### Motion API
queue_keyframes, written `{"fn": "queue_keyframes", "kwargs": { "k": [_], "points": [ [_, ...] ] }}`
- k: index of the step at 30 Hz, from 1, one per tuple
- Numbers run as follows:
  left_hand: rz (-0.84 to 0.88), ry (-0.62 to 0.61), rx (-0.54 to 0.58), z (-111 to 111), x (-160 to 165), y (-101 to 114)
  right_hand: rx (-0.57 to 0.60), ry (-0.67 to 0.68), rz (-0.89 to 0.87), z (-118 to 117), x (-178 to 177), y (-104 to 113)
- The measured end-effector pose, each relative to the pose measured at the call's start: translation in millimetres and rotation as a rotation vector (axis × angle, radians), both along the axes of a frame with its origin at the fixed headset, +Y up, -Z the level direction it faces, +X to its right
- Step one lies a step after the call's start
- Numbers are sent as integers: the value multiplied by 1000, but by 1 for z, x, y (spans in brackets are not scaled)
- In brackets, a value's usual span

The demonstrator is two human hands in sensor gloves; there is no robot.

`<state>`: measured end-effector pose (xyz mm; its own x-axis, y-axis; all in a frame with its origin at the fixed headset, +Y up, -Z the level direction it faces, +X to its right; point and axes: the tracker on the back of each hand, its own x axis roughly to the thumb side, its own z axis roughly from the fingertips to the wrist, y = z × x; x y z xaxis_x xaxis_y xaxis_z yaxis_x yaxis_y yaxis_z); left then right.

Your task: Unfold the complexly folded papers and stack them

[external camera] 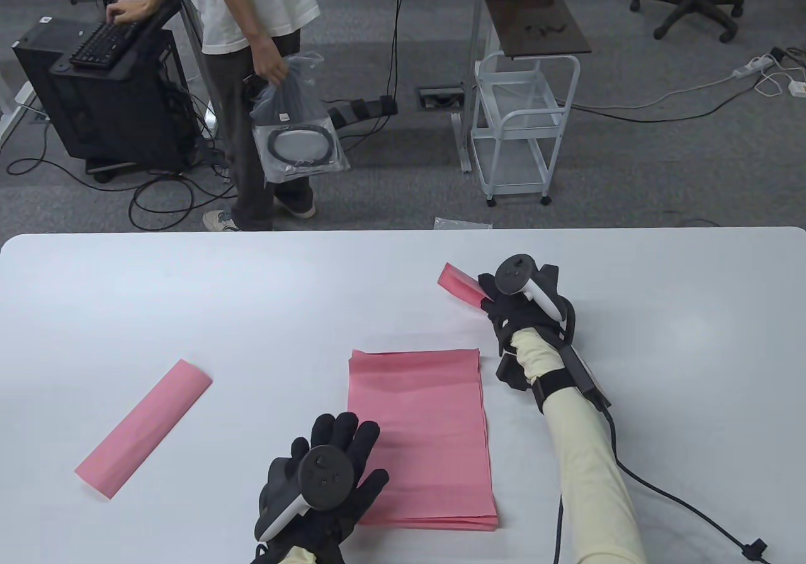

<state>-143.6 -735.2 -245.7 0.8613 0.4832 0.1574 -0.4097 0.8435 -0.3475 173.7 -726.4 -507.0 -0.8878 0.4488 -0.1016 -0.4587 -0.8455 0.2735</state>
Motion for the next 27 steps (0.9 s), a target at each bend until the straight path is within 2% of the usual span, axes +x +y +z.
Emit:
{"fn": "queue_keyframes", "kwargs": {
  "k": [4,10,15,20,22,25,27],
  "points": [
    [91,25,-25,-14,-3,1,111,115,-183,30,-3,25],
    [230,32,-14,-41,-2,13,103,272,-622,93,-16,49],
    [431,21,-42,-55,8,12,71,328,-887,139,-33,40],
    [630,-2,-148,-58,9,4,-9,373,-1244,176,-52,22],
    [745,16,-223,-58,7,-1,-39,395,-1342,188,-59,17],
    [879,-82,-402,-55,10,-9,-38,379,-1437,199,-66,8],
    [976,-74,-460,-51,12,-13,-52,362,-1461,202,-69,1]
  ]
}}
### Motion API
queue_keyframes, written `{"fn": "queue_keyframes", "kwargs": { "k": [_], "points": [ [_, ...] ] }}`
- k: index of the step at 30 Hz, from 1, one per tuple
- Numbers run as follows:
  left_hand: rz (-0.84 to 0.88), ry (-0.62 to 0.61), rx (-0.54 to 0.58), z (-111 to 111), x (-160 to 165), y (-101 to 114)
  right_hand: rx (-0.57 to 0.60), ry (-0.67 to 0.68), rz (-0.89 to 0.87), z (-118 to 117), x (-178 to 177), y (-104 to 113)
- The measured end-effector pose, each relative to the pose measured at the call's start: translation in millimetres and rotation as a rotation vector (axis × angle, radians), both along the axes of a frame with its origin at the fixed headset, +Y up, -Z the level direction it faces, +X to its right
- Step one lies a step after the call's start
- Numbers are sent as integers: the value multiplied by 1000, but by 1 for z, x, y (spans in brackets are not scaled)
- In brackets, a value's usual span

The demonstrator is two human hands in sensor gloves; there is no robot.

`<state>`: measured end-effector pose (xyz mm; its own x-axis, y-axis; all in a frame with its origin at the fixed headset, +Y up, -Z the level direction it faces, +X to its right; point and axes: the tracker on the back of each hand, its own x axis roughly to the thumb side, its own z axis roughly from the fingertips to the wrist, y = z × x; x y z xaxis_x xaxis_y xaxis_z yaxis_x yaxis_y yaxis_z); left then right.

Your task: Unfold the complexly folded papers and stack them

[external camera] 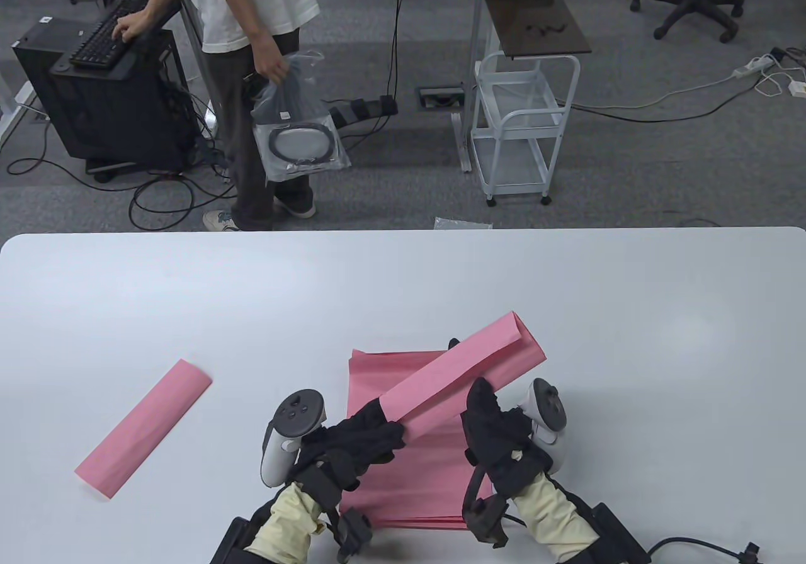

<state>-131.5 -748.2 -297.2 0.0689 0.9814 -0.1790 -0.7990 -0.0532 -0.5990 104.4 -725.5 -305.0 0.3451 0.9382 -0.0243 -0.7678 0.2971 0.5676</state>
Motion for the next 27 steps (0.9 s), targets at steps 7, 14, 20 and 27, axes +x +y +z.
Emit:
{"fn": "queue_keyframes", "kwargs": {
  "k": [7,14,20,27],
  "points": [
    [-14,319,43,0,-22,2,-45,-100,-25,-3,16,-11],
    [-133,318,120,-8,-47,6,154,-385,482,-17,77,11],
    [-175,203,149,-9,-39,5,187,-305,600,-21,81,7],
    [-292,104,186,-10,-35,2,39,-464,330,-25,91,-8]
  ]
}}
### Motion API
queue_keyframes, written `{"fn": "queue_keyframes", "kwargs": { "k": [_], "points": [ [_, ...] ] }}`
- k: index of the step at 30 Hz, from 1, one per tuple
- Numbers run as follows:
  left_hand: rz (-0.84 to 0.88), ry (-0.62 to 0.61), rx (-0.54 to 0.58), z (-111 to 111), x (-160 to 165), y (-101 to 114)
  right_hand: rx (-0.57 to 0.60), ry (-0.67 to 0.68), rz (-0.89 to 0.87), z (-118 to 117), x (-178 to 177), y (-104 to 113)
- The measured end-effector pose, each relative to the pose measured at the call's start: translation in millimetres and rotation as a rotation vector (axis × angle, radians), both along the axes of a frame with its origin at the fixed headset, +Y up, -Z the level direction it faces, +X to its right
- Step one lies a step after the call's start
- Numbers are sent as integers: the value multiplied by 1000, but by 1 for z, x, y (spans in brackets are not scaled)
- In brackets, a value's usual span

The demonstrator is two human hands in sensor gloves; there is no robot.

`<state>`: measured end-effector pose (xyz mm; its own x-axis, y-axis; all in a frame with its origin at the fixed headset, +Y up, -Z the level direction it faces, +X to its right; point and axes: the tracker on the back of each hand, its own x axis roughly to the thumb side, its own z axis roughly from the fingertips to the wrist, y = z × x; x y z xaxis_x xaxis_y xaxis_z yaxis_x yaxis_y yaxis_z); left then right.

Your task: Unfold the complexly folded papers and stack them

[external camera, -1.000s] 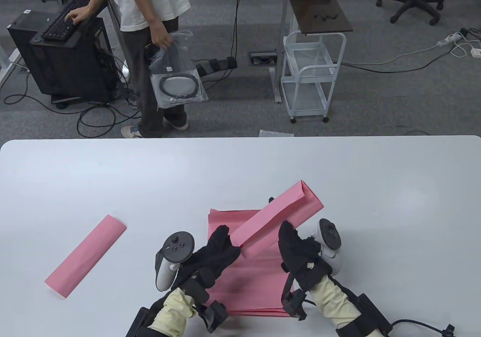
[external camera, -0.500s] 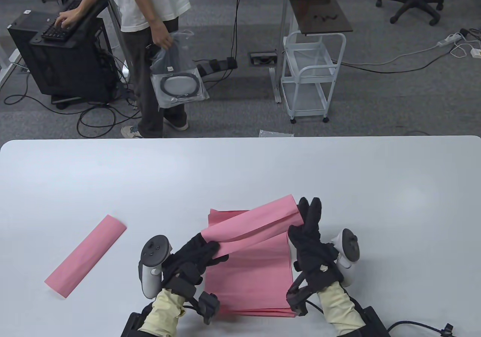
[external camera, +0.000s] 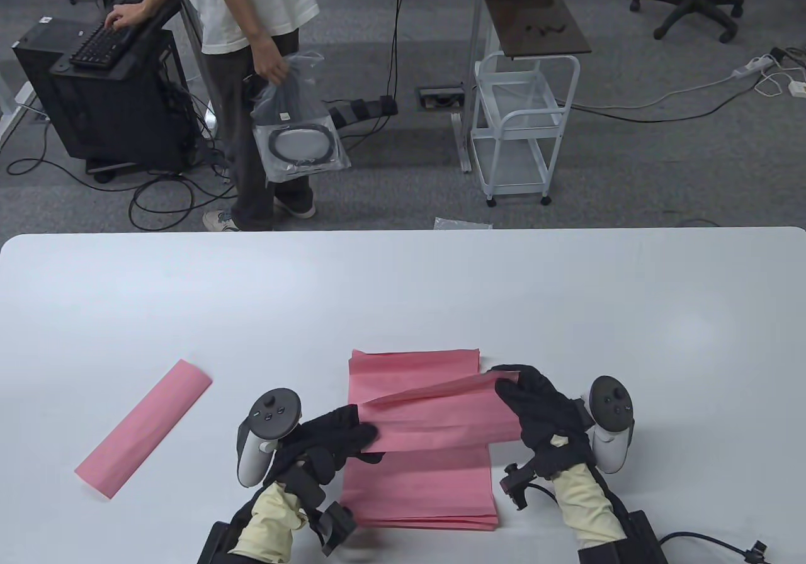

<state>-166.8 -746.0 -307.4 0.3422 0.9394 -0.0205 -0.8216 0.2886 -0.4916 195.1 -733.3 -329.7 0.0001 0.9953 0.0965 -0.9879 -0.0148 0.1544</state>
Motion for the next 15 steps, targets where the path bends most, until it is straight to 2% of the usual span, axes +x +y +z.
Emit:
{"fn": "queue_keyframes", "kwargs": {
  "k": [4,7,9,12,15],
  "points": [
    [-148,6,-6,-1,-5,0,12,-49,106,0,-2,0],
    [-167,46,-57,1,-9,-2,46,-59,160,1,-7,2],
    [-72,116,-105,3,-10,-5,82,-70,167,2,-11,2],
    [150,92,-213,5,-9,-11,105,-52,127,3,-14,2],
    [242,105,-251,8,-7,-16,107,12,114,3,-18,2]
  ]
}}
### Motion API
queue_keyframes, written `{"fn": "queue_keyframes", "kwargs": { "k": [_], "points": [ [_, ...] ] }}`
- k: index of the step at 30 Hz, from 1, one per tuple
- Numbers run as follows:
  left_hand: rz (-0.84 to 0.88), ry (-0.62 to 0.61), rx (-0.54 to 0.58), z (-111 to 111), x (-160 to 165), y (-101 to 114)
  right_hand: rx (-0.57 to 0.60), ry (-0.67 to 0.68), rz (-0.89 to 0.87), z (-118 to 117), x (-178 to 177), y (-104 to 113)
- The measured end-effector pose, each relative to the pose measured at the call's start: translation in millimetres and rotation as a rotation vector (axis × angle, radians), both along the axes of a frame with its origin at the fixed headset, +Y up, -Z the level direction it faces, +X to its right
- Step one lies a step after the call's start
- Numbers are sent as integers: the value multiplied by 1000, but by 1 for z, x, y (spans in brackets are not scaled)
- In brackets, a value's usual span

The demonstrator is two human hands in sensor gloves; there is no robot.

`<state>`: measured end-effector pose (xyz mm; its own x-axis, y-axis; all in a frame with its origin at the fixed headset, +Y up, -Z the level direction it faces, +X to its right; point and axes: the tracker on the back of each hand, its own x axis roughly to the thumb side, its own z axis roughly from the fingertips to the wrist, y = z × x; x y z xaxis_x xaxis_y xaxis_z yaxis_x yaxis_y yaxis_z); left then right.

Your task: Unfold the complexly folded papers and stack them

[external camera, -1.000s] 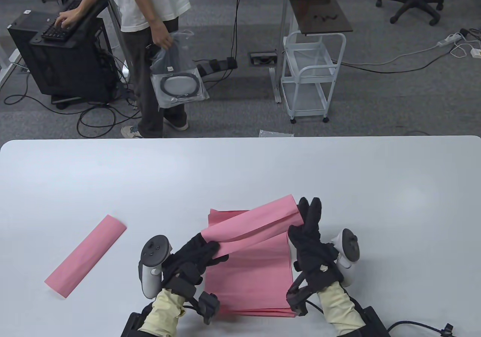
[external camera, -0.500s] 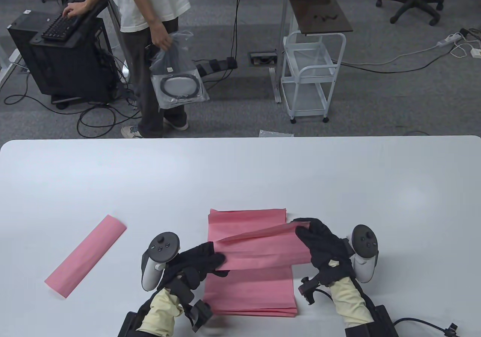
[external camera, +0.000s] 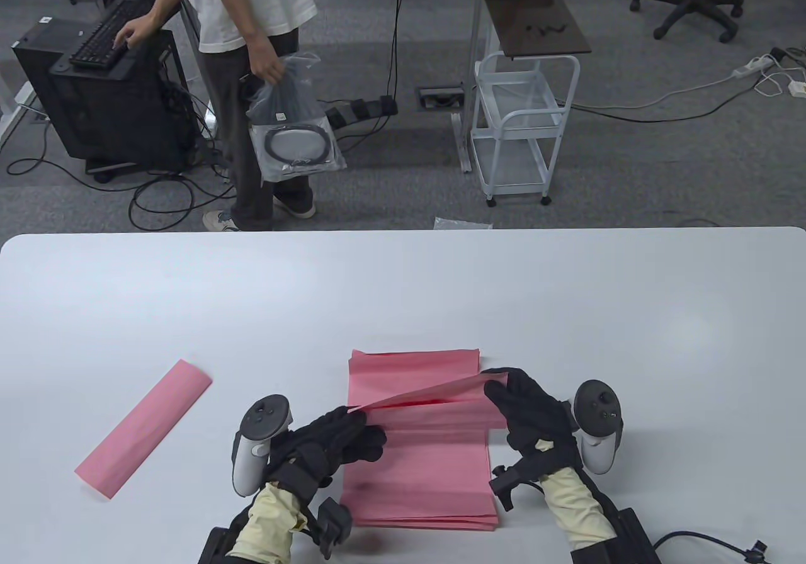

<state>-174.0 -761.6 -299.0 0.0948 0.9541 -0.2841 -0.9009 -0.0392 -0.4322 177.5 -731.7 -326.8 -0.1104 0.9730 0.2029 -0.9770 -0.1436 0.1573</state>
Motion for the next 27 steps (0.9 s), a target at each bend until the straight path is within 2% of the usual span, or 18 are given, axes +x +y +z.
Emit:
{"fn": "queue_keyframes", "kwargs": {
  "k": [3,6,9,10,15,16,19,22,24,27],
  "points": [
    [-8,76,-42,3,0,-4,-21,69,-3,-1,-4,-3],
    [-58,145,-63,4,0,-5,-27,49,2,-2,-4,-3],
    [-159,163,3,5,4,0,-58,9,20,-5,-1,0],
    [-179,154,33,5,6,1,-115,2,12,-9,3,2],
    [-121,56,86,15,6,-2,-265,-53,-43,-29,17,12],
    [-100,40,119,17,6,-2,-287,-14,6,-35,16,14],
    [-129,70,191,22,4,0,-295,-55,98,-41,10,16],
    [-160,119,327,23,-1,5,-336,-54,93,-49,4,14],
    [-145,94,421,22,-4,8,-372,-50,78,-53,3,11],
    [-182,56,436,20,-4,8,-386,-44,81,-58,4,8]
  ]
}}
